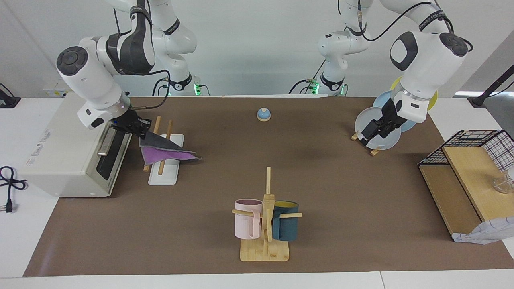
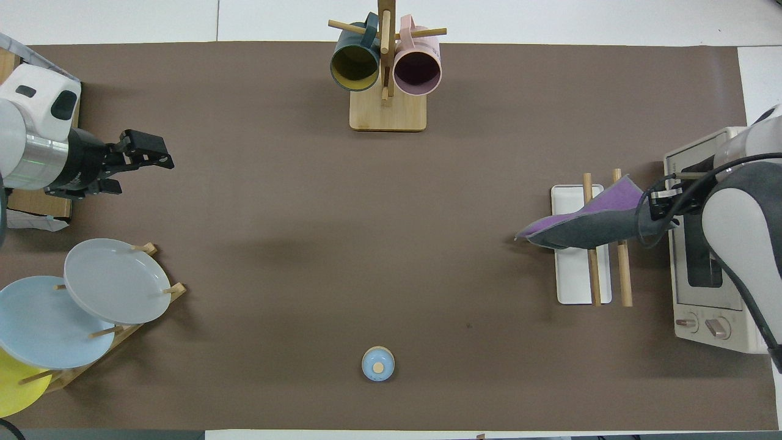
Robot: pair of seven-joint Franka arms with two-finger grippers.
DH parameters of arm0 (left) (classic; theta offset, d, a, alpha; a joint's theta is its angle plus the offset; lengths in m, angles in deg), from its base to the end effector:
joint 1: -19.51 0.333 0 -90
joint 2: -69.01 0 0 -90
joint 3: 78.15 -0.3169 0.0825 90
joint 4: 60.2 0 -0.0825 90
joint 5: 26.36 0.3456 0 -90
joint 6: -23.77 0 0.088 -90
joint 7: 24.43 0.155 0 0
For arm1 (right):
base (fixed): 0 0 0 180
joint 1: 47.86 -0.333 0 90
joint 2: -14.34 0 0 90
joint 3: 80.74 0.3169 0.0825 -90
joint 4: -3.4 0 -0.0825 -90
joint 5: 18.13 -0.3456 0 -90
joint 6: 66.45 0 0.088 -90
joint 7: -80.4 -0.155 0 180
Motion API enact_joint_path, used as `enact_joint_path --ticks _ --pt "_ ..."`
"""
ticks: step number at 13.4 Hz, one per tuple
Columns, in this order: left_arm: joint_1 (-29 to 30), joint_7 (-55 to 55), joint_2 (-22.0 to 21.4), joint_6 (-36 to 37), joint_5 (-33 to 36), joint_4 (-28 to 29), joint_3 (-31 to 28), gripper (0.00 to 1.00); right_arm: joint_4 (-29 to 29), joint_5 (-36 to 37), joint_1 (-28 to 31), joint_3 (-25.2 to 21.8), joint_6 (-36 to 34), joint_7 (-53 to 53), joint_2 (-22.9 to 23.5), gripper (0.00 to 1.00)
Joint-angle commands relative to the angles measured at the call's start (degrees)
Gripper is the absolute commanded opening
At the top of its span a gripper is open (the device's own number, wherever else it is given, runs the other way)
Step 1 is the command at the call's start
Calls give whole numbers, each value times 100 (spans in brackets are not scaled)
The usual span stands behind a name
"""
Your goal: Fold towel and hang on rack
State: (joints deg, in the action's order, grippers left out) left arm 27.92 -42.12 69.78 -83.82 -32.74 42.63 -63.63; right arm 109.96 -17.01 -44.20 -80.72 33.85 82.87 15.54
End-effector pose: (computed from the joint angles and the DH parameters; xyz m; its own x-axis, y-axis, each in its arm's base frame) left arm 0.5363 -0.0704 0.5002 0.9722 0.2319 0.0310 0.2264 -0.9658 0.1268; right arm 0.5094 -0.0351 0.4562 0.9913 -0.0164 -0.1305 -0.0148 -0.9998 0.0130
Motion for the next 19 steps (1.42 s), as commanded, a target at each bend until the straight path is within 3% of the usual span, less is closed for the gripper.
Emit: enact_joint_path --ticks 1,4,8,9,11,12,15,19 --pt "-302 860 38 675 714 -498 -246 100 58 266 283 77 -107 368 -208 0" --pt "-1112 1574 -119 1379 823 -711 -1221 100 207 380 389 77 -37 439 -252 0" --pt "-1131 1540 -559 1504 805 -177 -1224 100 471 380 389 77 130 413 -375 0" --pt "-1131 1540 -647 1443 770 -18 -1215 100 472 380 389 77 122 421 -375 11" --pt "-1096 1540 -595 1303 604 -78 -1206 100 454 380 398 77 113 456 -366 73" --pt "-1087 1558 -569 1189 473 -131 -1206 100 419 380 398 77 104 517 -366 100" --pt "-1008 1549 -542 1170 462 -184 -1197 100 340 380 363 86 87 588 -366 100" --pt "-999 1540 -542 1170 454 -184 -1197 100 -221 380 5 200 -1 545 -270 100"
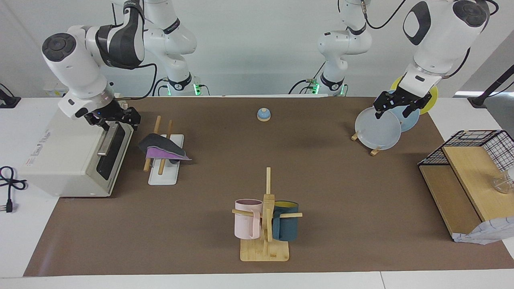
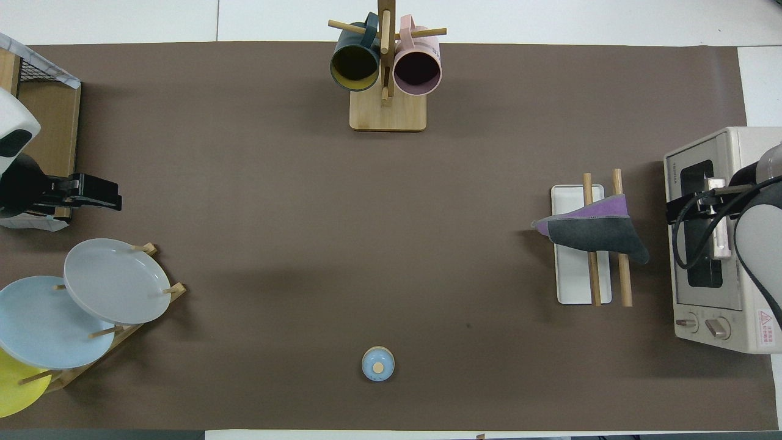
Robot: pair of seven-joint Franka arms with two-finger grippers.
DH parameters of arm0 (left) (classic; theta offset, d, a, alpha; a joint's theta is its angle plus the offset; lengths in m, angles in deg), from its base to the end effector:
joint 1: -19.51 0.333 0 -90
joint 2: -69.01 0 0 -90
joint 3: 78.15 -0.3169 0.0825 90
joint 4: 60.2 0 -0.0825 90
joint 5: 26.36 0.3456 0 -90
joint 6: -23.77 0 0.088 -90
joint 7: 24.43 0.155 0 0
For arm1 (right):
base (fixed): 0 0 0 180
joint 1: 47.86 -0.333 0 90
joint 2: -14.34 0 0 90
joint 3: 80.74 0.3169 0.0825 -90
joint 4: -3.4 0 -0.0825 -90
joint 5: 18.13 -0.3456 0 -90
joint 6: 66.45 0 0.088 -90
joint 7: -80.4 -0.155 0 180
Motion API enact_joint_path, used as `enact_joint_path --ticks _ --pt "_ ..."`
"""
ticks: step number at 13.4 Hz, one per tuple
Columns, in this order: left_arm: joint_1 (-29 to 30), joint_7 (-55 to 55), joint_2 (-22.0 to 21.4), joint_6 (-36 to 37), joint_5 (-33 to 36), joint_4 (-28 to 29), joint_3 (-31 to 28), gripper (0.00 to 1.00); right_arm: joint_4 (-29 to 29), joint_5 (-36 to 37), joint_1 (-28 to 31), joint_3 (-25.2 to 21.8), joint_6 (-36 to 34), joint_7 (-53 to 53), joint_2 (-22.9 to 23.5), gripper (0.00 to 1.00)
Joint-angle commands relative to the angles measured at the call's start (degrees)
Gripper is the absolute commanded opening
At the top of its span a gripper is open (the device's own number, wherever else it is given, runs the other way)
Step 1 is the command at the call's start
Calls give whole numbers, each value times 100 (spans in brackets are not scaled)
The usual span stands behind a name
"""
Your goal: Fold towel and hang on rack
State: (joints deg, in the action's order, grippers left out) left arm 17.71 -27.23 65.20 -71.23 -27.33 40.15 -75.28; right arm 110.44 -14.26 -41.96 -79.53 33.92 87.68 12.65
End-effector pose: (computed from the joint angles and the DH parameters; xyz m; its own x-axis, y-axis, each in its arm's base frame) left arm 0.4959 -0.0436 0.5399 0.9991 -0.0309 -0.0276 -0.0306 -0.9995 0.0122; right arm 0.5001 -0.0502 0.4785 0.9938 0.0573 -0.0948 0.0627 -0.9966 0.0541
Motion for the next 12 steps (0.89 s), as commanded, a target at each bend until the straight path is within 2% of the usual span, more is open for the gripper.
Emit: enact_joint_path --ticks 1,3,7,12 --pt "22 44 -76 -89 -78 29 -24 100 -445 106 -291 81 -34 63 90 100" --pt "40 35 -24 -45 -78 -24 55 100 -701 -25 -344 169 -262 -85 178 100" --pt "128 26 -23 -54 -78 -15 126 100 -869 -61 -388 248 -834 -596 64 100" --pt "136 61 -50 -54 -69 20 108 100 -868 53 -510 196 -835 -605 -94 100"
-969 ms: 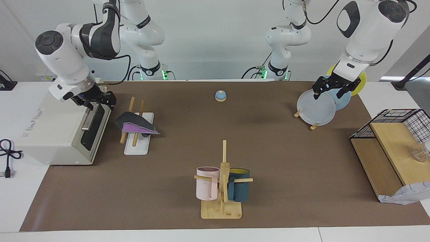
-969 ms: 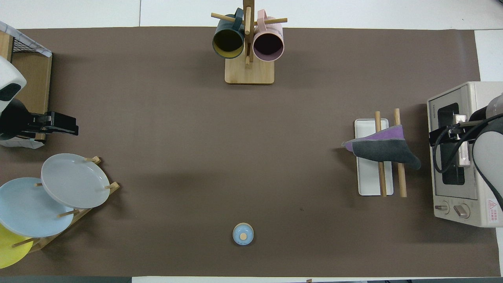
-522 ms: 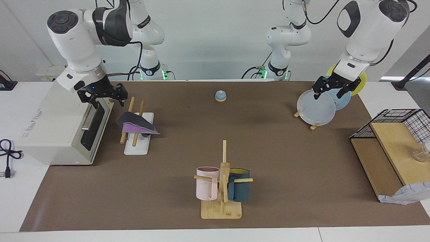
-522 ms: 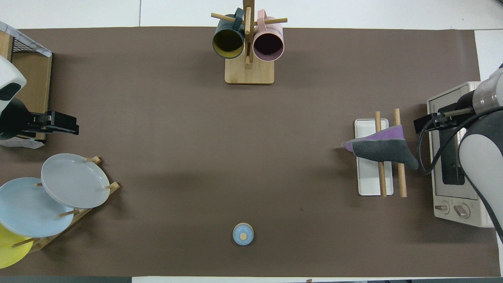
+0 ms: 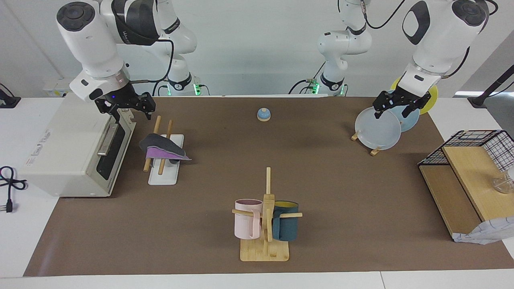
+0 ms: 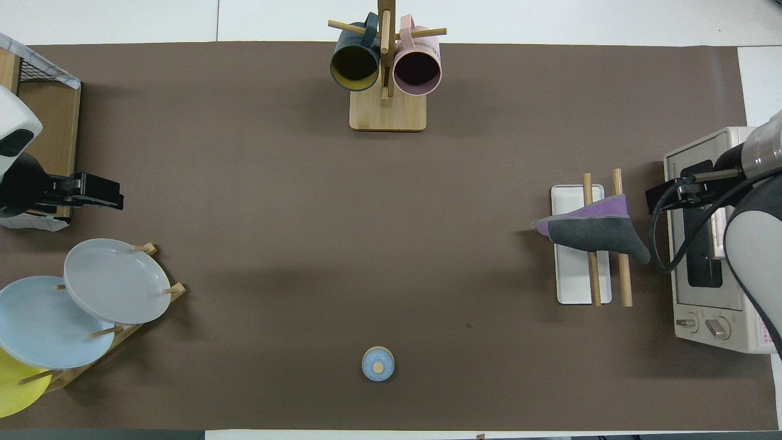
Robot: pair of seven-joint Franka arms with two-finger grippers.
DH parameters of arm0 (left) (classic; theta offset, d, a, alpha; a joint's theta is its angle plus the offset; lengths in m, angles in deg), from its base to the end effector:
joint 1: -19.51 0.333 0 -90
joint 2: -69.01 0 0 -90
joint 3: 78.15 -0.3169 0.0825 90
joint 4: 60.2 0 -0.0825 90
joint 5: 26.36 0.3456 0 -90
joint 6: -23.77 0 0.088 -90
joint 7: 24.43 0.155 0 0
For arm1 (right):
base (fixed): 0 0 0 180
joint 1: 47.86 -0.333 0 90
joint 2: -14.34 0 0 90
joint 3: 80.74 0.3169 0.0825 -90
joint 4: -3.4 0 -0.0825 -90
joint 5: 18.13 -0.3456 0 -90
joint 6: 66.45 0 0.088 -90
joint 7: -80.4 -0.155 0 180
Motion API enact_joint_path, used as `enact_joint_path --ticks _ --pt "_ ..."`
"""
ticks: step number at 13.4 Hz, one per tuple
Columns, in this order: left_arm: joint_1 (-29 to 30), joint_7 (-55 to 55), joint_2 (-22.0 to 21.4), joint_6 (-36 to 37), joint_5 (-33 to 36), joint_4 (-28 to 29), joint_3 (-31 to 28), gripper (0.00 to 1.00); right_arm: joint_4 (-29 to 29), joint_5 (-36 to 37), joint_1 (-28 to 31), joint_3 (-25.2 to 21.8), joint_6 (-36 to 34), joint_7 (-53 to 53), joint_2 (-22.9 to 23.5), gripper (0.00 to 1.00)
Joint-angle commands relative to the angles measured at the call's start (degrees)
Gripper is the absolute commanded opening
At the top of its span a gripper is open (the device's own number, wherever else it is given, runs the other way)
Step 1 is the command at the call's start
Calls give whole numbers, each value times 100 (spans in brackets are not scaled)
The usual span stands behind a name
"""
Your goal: Fold towel and hang on rack
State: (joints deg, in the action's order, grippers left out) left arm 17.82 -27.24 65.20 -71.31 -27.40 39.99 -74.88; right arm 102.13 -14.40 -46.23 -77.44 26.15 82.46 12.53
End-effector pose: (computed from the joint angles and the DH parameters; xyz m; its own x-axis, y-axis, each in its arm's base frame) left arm 0.4962 -0.0465 0.5413 0.9991 -0.0357 -0.0235 -0.0354 -0.9993 0.0131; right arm 0.5017 0.0052 0.5317 0.9947 0.0677 -0.0778 0.0727 -0.9953 0.0636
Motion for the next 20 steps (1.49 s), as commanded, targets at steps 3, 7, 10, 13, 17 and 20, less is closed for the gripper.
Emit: enact_joint_path --ticks 3,7,10,13,17,20 --pt "125 61 -50 -64 -45 36 59 100 -152 66 -67 -31 -23 -92 22 100" --pt "152 61 -67 -12 -27 53 24 100 -275 -21 -76 -23 -23 -92 40 100" --pt "117 61 -67 -29 -27 62 24 100 -451 -57 -41 -23 -31 -118 172 100" --pt "143 61 -76 -29 -27 62 24 100 -486 -248 -58 -14 -154 -364 181 100" --pt "143 61 -67 -29 -27 62 24 100 -469 -373 -49 -23 -409 -364 163 100" --pt "143 53 -67 -46 -27 62 24 100 -399 -497 3 -40 -418 -487 120 100"
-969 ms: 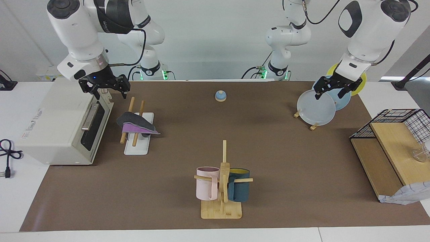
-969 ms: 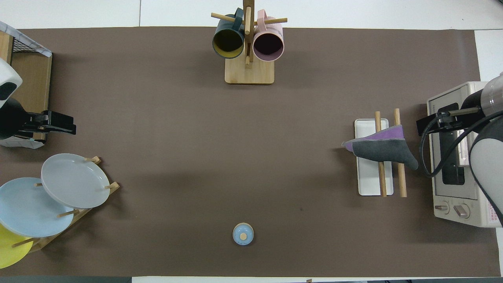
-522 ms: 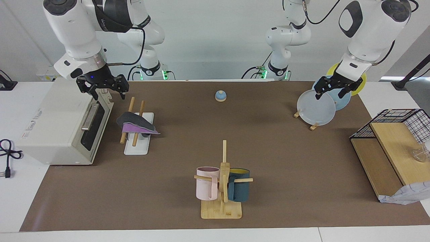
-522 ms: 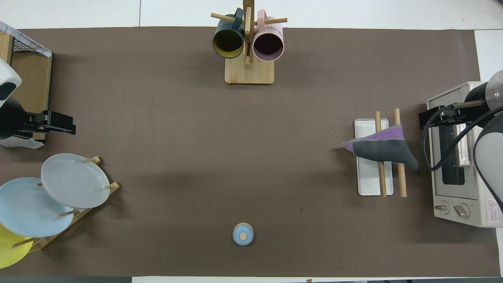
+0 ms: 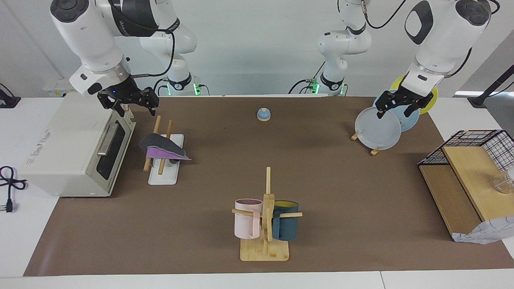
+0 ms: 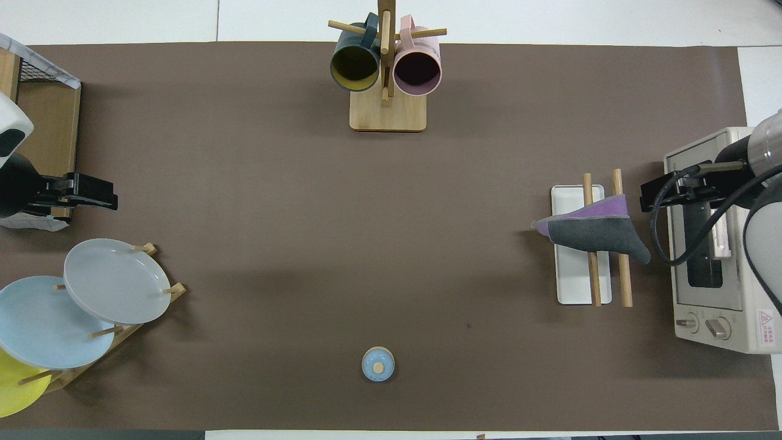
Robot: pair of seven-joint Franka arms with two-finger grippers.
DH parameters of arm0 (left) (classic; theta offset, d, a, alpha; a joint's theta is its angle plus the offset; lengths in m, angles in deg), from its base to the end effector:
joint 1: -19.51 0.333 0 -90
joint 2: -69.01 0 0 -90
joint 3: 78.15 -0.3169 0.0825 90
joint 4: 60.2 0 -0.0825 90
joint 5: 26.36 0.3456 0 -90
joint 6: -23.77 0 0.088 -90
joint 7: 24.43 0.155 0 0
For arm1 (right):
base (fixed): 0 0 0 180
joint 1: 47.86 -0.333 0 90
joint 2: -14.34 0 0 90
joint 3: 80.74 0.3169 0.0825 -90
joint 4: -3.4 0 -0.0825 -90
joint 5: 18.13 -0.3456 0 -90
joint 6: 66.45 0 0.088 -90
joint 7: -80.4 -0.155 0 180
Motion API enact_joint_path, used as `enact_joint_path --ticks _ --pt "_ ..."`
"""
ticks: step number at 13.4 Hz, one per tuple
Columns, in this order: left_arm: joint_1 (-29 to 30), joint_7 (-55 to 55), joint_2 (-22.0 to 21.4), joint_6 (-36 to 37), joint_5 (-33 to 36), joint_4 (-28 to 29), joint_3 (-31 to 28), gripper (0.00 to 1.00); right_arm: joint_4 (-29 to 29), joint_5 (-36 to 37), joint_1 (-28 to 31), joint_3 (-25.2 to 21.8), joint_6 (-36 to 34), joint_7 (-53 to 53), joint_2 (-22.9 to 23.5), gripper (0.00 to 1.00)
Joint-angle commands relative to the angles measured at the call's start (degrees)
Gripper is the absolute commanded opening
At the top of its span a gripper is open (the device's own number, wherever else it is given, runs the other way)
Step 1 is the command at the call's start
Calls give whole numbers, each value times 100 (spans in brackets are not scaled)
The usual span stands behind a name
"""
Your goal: Fold towel and hang on rack
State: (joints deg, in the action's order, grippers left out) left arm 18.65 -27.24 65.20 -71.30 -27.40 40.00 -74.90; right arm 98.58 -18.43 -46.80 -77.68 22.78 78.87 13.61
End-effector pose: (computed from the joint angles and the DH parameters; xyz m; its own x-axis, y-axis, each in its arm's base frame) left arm 0.4968 -0.0391 0.5412 0.9995 -0.0209 -0.0238 -0.0205 -0.9997 0.0131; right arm 0.5026 0.0185 0.5440 0.9958 0.0081 -0.0911 0.0079 -1.0000 -0.0021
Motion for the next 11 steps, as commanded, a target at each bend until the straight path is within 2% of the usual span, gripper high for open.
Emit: enact_joint_path --ticks 1,11 --pt "60 61 -67 -39 -19 62 26 100 -34 -76 69 -16 -98 -128 11 100" --pt "60 61 -76 -30 -28 62 26 100 -87 -67 87 -25 -72 -137 20 100"
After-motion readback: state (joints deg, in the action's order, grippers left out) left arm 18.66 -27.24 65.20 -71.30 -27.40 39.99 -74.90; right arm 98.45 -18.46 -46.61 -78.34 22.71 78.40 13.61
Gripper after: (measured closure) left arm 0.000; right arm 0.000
